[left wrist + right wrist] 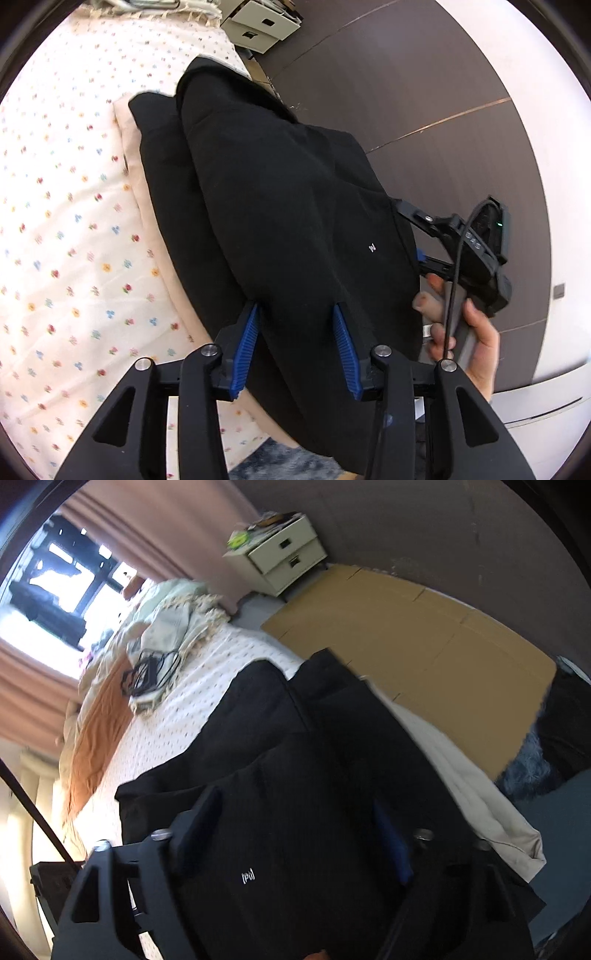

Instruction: Fold large clothes

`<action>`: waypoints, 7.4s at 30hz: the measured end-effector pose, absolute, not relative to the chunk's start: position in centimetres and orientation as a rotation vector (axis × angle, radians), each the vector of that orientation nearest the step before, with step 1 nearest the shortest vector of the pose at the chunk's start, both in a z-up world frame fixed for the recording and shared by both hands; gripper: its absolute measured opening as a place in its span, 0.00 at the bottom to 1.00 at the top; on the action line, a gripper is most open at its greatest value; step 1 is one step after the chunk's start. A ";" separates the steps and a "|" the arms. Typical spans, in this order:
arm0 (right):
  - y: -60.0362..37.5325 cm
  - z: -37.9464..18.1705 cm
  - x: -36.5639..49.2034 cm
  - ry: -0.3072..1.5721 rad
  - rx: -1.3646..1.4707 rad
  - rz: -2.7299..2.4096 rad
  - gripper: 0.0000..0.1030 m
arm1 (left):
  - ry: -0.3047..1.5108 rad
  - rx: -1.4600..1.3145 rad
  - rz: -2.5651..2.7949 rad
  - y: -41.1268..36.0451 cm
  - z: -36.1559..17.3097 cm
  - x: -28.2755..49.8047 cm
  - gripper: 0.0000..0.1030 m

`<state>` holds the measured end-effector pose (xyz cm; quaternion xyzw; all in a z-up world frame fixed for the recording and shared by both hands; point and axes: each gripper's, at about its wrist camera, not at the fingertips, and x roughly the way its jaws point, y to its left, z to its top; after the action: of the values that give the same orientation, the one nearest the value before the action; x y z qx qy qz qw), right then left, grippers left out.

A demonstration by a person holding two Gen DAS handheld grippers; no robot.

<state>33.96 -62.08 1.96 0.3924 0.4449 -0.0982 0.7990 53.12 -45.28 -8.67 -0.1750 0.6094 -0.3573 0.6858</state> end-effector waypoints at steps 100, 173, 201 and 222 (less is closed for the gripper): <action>-45.4 12.8 5.5 0.641 0.771 -0.451 1.00 | 0.864 -0.026 -0.717 -28.8 11.8 36.6 1.00; -18.8 11.3 -10.5 0.534 0.388 -0.077 1.00 | 0.359 0.035 -0.180 -0.4 12.1 -3.1 1.00; -16.9 10.3 -9.8 0.546 0.363 -0.105 1.00 | 0.387 -0.013 -0.146 0.6 10.6 -3.7 1.00; -17.8 10.6 -10.7 0.536 0.375 -0.114 1.00 | 0.386 -0.041 -0.147 1.5 10.4 -3.9 1.00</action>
<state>-10.69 -17.85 10.58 0.1843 0.2629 -0.0562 0.9454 -3.93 1.53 10.37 -0.0204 0.1916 -0.0730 0.9785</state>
